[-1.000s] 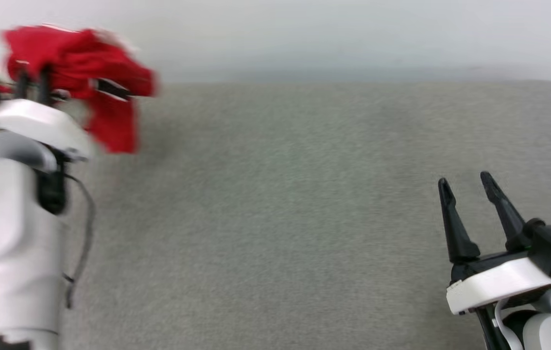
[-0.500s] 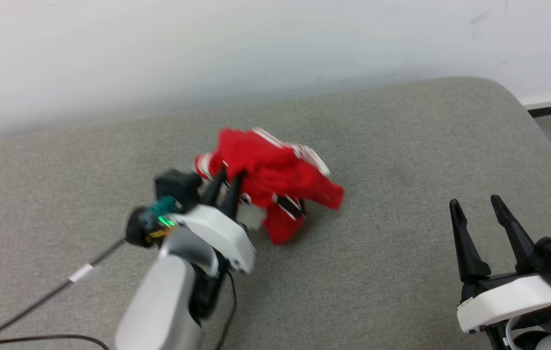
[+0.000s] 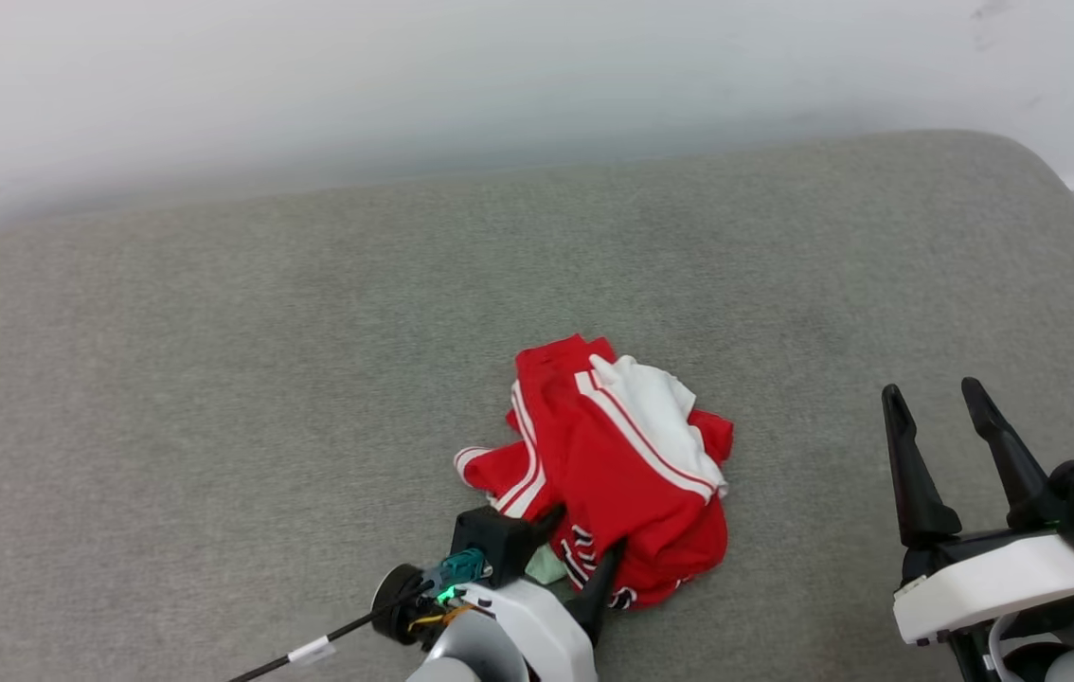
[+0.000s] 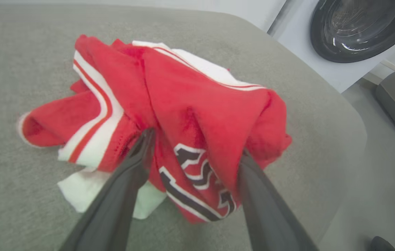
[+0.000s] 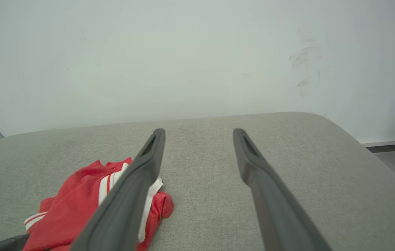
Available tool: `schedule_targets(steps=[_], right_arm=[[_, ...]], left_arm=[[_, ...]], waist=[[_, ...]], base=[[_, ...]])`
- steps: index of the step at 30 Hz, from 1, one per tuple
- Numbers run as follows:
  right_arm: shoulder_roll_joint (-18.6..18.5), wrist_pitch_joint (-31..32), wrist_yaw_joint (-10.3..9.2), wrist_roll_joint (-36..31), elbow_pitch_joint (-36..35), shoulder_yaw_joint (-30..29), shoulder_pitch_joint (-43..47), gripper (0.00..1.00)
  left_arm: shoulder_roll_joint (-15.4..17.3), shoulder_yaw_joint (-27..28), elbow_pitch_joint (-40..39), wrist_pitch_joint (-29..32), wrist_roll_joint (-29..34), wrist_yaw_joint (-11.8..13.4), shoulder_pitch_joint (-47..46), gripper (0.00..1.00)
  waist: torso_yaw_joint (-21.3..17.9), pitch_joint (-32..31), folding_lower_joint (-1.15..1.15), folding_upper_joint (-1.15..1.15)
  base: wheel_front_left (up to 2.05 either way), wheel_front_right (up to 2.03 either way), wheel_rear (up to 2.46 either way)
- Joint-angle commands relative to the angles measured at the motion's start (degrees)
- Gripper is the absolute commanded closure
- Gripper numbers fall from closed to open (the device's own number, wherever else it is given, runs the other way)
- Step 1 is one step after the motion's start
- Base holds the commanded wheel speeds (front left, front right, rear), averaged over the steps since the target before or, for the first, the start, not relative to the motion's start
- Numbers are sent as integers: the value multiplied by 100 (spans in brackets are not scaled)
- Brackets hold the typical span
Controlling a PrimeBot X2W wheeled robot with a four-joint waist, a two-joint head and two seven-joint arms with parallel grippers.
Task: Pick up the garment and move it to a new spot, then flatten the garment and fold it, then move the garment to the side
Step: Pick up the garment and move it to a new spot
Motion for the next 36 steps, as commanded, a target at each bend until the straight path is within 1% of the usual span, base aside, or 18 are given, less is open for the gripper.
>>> schedule_targets(steps=[1, 6, 7, 9, 12, 13, 15, 20, 22, 25, 28, 32, 36], right_arm=[[13, -18, -2, -41, 20, -10, -30, 0], [11, 35, -2, -97, 45, -56, 23, 0], [10, 45, -3, -106, 32, -78, 51, 0], [10, 78, -3, -130, 34, -103, 94, 0], [10, 113, -2, -148, 29, -150, 127, 0], [10, 113, -2, -148, 29, -150, 127, 0], [10, 135, -3, -152, 25, -182, 164, 0], [10, 197, -3, -201, 45, -208, 224, 0], [10, 224, -2, -210, 63, -215, 269, 0], [10, 243, -2, -211, 71, -227, 298, 0], [10, 273, -2, -201, 93, -219, 387, 0], [10, 305, -3, -208, 85, -206, 452, 0], [10, 326, -2, -215, 50, -209, 499, 0]], left_arm=[[-1, -71, -94, -185, -28, 49, -132, 0], [0, -176, -409, -798, -68, 254, -281, 0], [4, -116, -517, -935, -98, 335, -342, 0], [17, -3, -584, -1039, -75, 410, -366, 0], [171, 245, -641, -1130, -54, 543, -394, 0], [171, 245, -641, -1130, -54, 543, -394, 0], [309, 478, -700, -1167, -87, 649, -367, 0], [764, 1075, -904, -1205, -107, 987, -68, 0], [935, 1265, -1007, -1214, -163, 1064, 90, 0], [1187, 1443, -1170, -1177, -212, 1112, 312, 0], [1372, 1511, -1352, -1074, -240, 1143, 512, 0], [1484, 1450, -1643, -892, -233, 1173, 748, 0], [1553, 1410, -1853, -788, -204, 1262, 921, 0]], waist=[[127, -71, 1, 0], [328, -229, 1, 0], [407, -269, 1, 0], [486, -319, 1, 0], [585, -365, 1, 0], [585, -365, 1, 0], [642, -395, 1, 0], [723, -465, 1, 0], [737, -494, 1, 0], [753, -546, 1, 0], [752, -609, 1, 0], [731, -680, 1, 0], [714, -722, 1, 0]], base=[[0, 0, 0], [0, 0, 0], [0, 0, 0], [0, 0, 0], [0, 0, 0], [0, 0, 0], [0, 0, 0], [0, 0, 0], [0, 0, 0], [0, 0, 0], [0, 0, 0], [0, 0, 0], [0, 0, 0]])
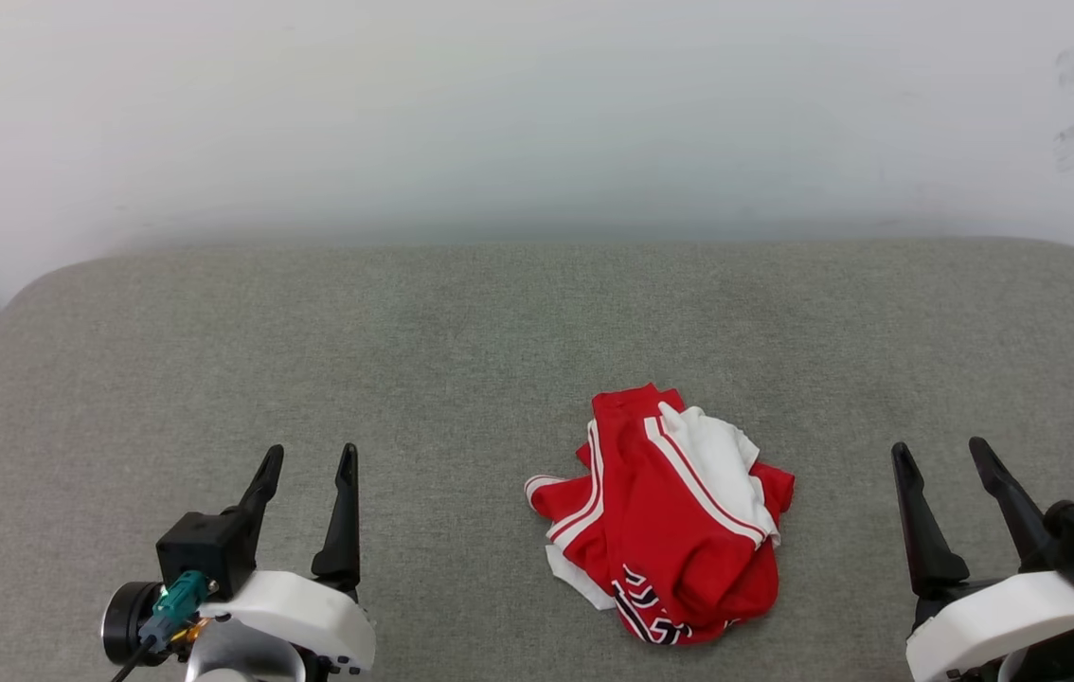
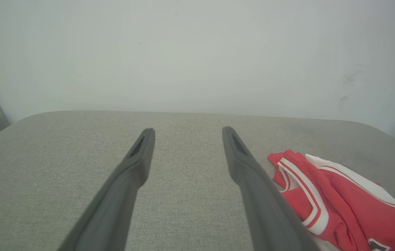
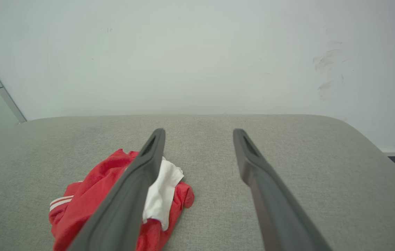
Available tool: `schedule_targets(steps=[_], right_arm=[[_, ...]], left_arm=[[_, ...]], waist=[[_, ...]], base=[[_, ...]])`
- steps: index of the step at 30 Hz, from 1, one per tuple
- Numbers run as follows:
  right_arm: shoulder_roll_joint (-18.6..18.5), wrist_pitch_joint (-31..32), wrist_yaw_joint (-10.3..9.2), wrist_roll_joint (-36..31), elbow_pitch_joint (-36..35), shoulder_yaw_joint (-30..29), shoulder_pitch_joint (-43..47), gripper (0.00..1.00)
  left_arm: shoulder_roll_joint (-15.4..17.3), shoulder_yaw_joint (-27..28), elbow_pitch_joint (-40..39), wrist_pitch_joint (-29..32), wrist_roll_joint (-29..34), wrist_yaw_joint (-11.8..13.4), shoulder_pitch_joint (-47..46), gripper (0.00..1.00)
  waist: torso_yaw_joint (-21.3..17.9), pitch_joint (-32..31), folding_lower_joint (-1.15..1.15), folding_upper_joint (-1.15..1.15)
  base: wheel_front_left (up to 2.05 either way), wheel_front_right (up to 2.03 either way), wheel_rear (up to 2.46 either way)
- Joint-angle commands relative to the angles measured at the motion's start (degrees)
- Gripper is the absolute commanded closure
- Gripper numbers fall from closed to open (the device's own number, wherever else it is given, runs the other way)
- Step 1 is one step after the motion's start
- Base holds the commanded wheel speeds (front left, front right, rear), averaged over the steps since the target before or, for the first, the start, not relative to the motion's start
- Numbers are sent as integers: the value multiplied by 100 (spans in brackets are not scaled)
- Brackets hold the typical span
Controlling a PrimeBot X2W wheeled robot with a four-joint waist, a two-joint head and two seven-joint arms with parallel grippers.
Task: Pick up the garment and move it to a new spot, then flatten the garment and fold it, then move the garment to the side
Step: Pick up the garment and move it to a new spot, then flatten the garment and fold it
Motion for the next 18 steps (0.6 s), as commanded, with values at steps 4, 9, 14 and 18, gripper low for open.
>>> schedule_targets(steps=[4, 9, 14, 18], right_arm=[[8, 17, -3, -35, -59, -20, 77, 0], [8, 47, -3, -14, -75, -48, 65, 0], [7, 321, -3, 196, 144, -404, 0, 0], [11, 1048, -2, 335, 539, -744, -253, 0]], left_arm=[[39, -23, -128, 38, 26, 71, 110, 0], [31, -29, -189, 21, 12, 97, 82, 0], [-13, -43, -219, -19, 3, 116, 19, 0], [-91, -124, -218, -66, 30, 69, -71, 0]], waist=[[-3, -17, 0, -1], [-10, -12, 0, -1], [15, 16, 0, -1], [170, 84, 0, -1]], base=[[0, 0, 0], [0, 0, 0], [0, 0, 0], [0, 0, 0]])
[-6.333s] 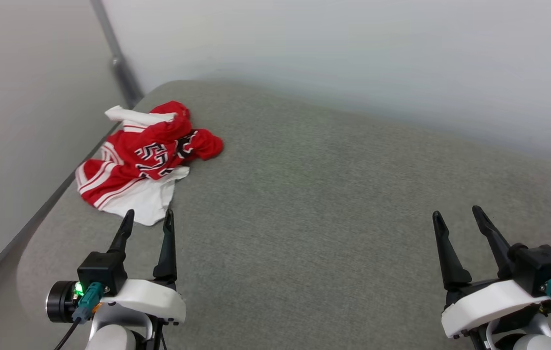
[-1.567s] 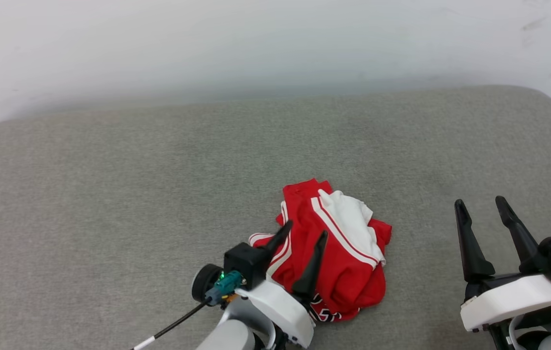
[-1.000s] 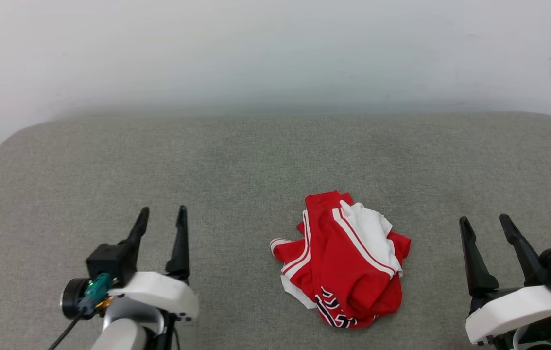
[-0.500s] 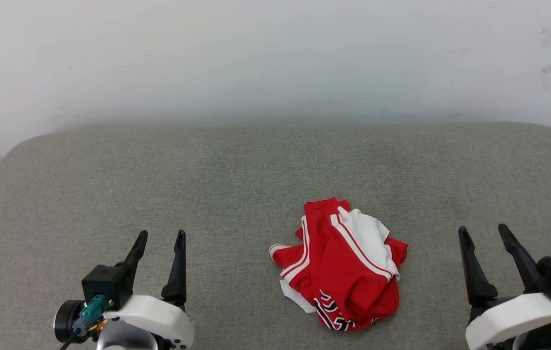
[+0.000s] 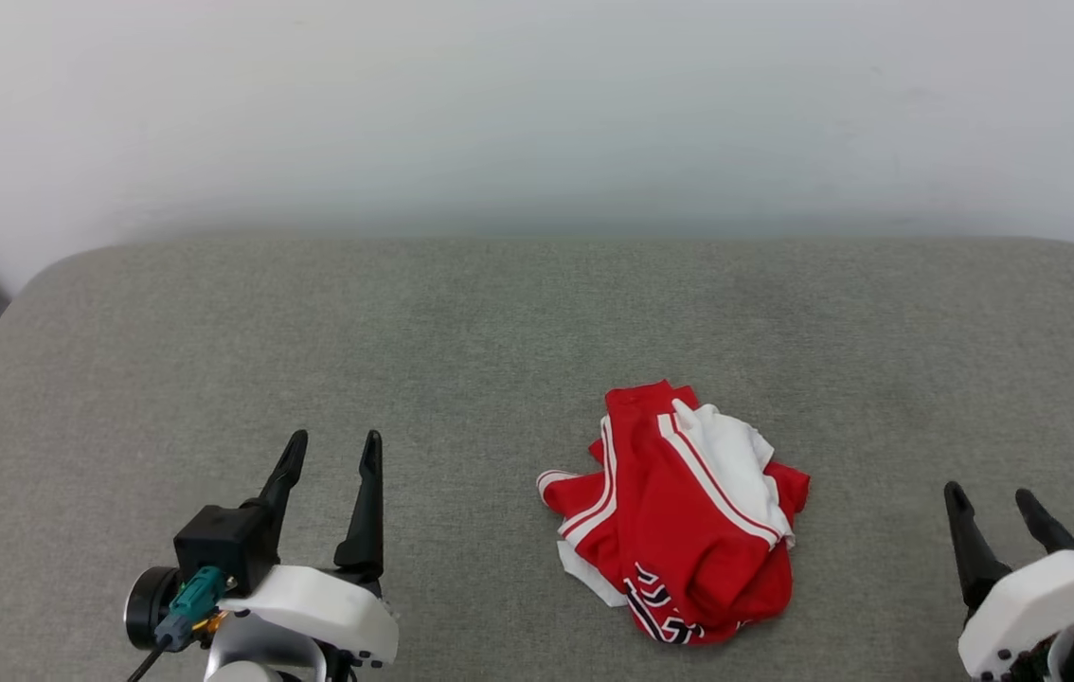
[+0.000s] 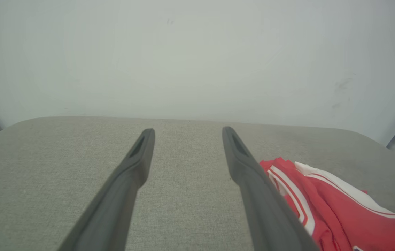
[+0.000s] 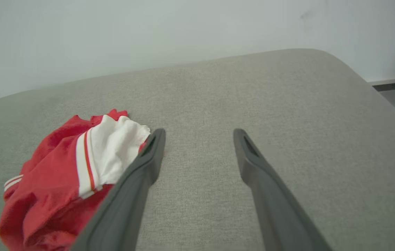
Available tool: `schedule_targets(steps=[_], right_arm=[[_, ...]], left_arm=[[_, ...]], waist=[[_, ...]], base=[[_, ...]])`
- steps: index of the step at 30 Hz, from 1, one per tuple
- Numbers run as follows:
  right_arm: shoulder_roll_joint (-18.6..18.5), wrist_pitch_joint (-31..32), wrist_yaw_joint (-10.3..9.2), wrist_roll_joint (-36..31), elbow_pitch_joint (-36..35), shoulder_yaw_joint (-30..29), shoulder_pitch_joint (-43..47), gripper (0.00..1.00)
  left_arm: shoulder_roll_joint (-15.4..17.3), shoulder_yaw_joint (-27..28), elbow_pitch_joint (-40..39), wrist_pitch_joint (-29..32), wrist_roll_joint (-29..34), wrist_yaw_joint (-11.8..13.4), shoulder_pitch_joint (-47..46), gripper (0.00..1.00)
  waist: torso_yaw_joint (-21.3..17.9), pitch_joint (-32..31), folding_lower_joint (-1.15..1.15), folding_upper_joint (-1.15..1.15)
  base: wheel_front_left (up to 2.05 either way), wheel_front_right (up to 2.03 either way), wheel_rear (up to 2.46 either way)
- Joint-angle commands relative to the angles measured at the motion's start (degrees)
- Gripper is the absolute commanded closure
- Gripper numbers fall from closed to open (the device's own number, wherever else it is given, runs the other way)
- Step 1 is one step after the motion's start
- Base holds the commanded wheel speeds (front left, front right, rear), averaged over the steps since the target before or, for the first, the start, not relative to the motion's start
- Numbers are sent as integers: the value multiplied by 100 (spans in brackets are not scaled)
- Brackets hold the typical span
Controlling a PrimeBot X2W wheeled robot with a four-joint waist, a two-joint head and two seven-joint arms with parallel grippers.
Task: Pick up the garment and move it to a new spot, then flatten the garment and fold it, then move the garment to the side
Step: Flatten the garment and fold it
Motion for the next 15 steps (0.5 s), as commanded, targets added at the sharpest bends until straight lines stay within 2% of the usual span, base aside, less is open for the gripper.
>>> schedule_targets(steps=[1, 5, 10, 15], right_arm=[[15, 267, -2, -3, 108, -22, -169, 0], [-72, 1334, -2, 133, 386, 17, -706, 0], [-374, 2659, -2, 450, 669, 615, -1253, 0], [-566, 3338, -2, 840, 1019, 1178, -1660, 0]], left_arm=[[-27, -23, -5, -38, 30, -15, -71, 0], [-117, -109, 20, -118, 58, -86, -213, 0], [-262, -203, 119, -213, 96, -168, -405, 0], [-365, -194, 260, -278, 74, -229, -568, 0]], waist=[[102, 58, 0, 0], [302, 257, 0, 0], [573, 530, 0, 0], [784, 735, 0, 0]], base=[[0, 0, 0], [0, 0, 0], [0, 0, 0], [0, 0, 0]])
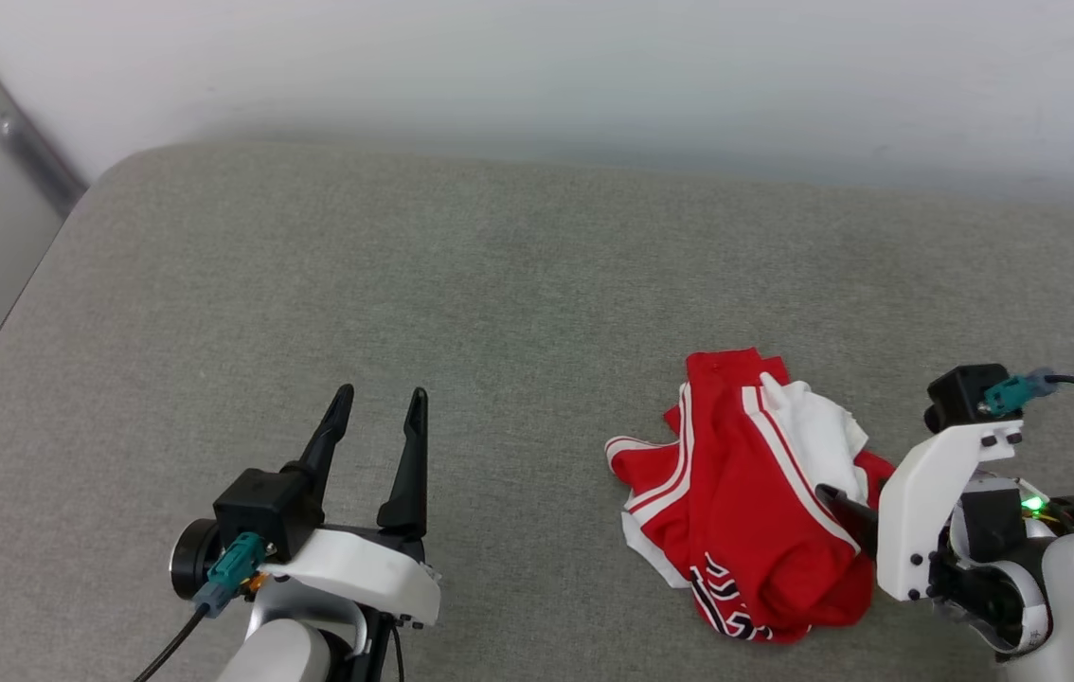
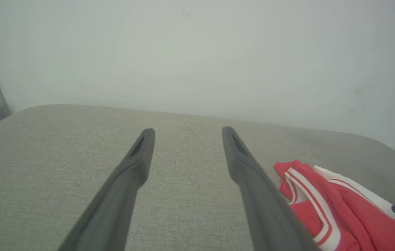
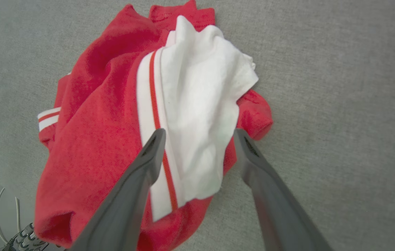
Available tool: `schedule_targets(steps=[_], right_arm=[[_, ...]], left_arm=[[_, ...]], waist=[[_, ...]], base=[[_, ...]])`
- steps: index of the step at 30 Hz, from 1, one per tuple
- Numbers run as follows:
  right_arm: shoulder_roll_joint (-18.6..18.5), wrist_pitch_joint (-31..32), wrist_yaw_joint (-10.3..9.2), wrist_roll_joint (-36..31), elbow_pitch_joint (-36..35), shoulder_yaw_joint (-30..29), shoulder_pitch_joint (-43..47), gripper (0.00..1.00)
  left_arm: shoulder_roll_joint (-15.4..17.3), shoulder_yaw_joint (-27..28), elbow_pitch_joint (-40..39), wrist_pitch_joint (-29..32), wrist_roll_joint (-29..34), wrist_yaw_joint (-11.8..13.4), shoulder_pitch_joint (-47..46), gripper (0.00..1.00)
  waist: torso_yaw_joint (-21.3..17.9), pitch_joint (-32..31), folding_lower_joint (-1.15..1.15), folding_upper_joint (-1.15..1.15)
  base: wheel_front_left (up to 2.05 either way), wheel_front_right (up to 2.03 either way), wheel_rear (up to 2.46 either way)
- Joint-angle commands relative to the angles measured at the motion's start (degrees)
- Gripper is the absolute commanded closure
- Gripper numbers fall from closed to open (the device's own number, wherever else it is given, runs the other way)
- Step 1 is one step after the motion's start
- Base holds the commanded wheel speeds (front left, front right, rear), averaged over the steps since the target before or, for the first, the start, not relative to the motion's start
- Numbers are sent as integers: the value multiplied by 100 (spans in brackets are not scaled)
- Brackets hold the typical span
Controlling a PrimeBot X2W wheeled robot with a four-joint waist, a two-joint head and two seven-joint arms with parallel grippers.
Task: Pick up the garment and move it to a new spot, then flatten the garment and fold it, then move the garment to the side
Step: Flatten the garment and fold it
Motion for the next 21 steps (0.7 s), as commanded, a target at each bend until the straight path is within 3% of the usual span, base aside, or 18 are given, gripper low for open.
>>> schedule_targets(steps=[1, 3, 4, 5, 6, 14, 21], right_arm=[[-71, 105, -2, 46, 144, 106, -98, 0], [-175, 293, -2, 112, 498, 273, -250, 0], [-177, 286, -2, 142, 548, 280, -294, 51], [-195, 280, -2, 160, 590, 299, -322, 91], [-239, 288, -2, 161, 613, 331, -339, 100], [-524, -10, -2, 73, 113, 433, -618, 100], [-593, -412, -3, -427, -584, -484, -289, 100]], left_arm=[[-18, 43, 36, -41, -15, -17, -78, 0], [-38, 95, 101, -75, -7, -30, -121, 0], [-44, 106, 112, -88, -1, -32, -127, 0], [-43, 124, 124, -96, 1, -33, -126, 0], [-43, 143, 136, -106, 0, -26, -117, 0], [-28, 254, 162, -120, 1, 31, 20, 0], [7, 288, 107, -130, -11, 67, 140, 0]], waist=[[137, 130, -1, 0], [200, 186, -1, 0], [203, 193, -1, 0], [201, 194, -1, 0], [195, 190, -1, 0], [-77, 64, -1, 0], [-368, -39, -1, 0]], base=[[0, 0, 0], [0, 0, 0], [0, 0, 0], [0, 0, 0], [0, 0, 0], [0, 0, 0], [0, 0, 0]])
